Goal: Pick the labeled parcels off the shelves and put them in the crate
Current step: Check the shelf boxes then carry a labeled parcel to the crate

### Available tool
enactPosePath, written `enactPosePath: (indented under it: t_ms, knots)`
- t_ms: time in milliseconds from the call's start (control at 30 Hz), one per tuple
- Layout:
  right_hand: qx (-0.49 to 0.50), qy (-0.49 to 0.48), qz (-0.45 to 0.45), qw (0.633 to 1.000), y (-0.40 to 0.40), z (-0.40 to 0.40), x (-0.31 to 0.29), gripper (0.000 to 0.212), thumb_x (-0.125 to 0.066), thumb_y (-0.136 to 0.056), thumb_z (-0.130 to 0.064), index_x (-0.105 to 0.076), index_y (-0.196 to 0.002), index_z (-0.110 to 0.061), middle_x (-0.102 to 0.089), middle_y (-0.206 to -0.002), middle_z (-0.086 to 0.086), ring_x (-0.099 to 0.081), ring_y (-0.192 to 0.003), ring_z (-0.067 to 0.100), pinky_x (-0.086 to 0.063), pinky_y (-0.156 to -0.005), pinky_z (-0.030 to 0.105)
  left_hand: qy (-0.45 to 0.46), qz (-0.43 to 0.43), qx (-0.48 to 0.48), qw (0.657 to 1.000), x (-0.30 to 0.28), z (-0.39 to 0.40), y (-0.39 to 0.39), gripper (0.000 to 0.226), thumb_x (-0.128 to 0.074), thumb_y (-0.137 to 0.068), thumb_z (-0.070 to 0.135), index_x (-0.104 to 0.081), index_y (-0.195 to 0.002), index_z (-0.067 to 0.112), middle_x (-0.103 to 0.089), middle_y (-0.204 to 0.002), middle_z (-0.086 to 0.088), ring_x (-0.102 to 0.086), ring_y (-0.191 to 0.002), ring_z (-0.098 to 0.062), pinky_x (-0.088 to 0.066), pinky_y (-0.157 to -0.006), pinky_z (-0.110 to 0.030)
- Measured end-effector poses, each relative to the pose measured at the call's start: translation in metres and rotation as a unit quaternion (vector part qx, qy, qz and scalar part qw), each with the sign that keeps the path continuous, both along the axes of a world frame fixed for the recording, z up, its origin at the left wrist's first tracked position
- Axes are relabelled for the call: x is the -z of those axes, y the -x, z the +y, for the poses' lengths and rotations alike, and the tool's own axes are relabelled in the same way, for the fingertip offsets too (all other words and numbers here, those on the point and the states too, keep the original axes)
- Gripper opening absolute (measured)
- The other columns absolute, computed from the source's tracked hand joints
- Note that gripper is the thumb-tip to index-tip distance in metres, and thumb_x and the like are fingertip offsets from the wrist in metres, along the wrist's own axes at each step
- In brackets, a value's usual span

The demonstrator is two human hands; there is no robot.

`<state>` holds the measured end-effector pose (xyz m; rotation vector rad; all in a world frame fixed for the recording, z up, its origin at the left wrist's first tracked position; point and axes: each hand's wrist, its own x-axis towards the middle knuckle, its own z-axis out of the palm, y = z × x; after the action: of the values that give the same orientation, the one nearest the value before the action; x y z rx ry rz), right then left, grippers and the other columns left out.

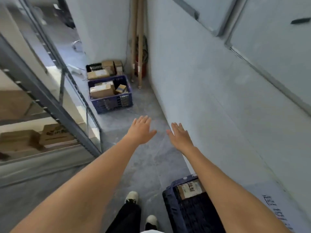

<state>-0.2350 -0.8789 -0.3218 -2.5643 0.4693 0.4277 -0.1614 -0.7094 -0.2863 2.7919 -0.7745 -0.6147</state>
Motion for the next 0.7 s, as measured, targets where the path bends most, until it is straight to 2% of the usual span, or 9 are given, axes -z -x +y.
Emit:
enactPosePath:
  t_ms: [200,400,467,567,633,700]
  knots:
    - [-0.156,0.001,-0.039,0.987,-0.072,0.131,-0.054,0.062,-0.030,-0.106,-0.044,-0.017,-0.157,-0.011,-0.012,-0.165,0.005,-0.005,-0.153,0.020,-0.008,-0.123,0.041,0.007,-0.005,-0.130,0.991,-0.043,0.146,-0.021,0.071,-0.039,-0.100,0.045,-0.010,-0.155,0.010,-0.010,-0.162,-0.007,-0.008,-0.149,-0.024,-0.010,-0.121,-0.039]
    - [-0.278,-0.003,-0.077,0.957,-0.131,0.293,-0.090,0.063,-0.032,-0.105,-0.045,-0.020,-0.156,-0.011,-0.015,-0.164,0.005,-0.009,-0.152,0.021,-0.014,-0.122,0.040,0.032,-0.050,-0.231,0.971,-0.078,0.297,-0.041,0.065,-0.037,-0.100,0.043,-0.019,-0.153,0.010,-0.019,-0.160,-0.008,-0.019,-0.147,-0.024,-0.017,-0.119,-0.039]
    - [-0.317,-0.014,-0.081,0.945,-0.145,0.348,-0.099,0.060,-0.033,-0.105,-0.043,-0.025,-0.154,-0.009,-0.022,-0.162,0.009,-0.018,-0.150,0.026,-0.022,-0.120,0.043,0.048,-0.050,-0.256,0.964,-0.086,0.350,-0.043,0.065,-0.038,-0.100,0.043,-0.018,-0.153,0.010,-0.017,-0.161,-0.007,-0.016,-0.148,-0.023,-0.015,-0.120,-0.038]
    - [-0.357,-0.026,-0.092,0.929,-0.165,0.432,-0.109,0.054,-0.036,-0.104,-0.043,-0.036,-0.147,-0.010,-0.041,-0.150,0.012,-0.042,-0.136,0.029,-0.036,-0.110,0.041,0.065,-0.054,-0.309,0.947,-0.093,0.434,-0.043,0.065,-0.038,-0.100,0.044,-0.017,-0.153,0.012,-0.016,-0.161,-0.007,-0.012,-0.149,-0.024,-0.014,-0.119,-0.039]
    - [-0.388,-0.038,-0.086,0.917,-0.174,0.486,-0.115,0.056,-0.034,-0.104,-0.045,-0.034,-0.151,-0.014,-0.034,-0.157,0.008,-0.036,-0.142,0.026,-0.030,-0.114,0.039,0.069,-0.054,-0.359,0.929,-0.096,0.488,-0.039,0.066,-0.037,-0.100,0.045,-0.018,-0.153,0.012,-0.017,-0.161,-0.006,-0.015,-0.148,-0.023,-0.017,-0.119,-0.039]
    - [-0.429,-0.049,-0.081,0.898,-0.179,0.536,-0.122,0.060,-0.032,-0.104,-0.048,-0.025,-0.155,-0.017,-0.019,-0.164,0.003,-0.018,-0.151,0.021,-0.018,-0.120,0.038,0.058,-0.062,-0.397,0.914,-0.099,0.538,-0.033,0.065,-0.036,-0.100,0.044,-0.019,-0.153,0.010,-0.019,-0.160,-0.007,-0.017,-0.147,-0.024,-0.018,-0.119,-0.040]
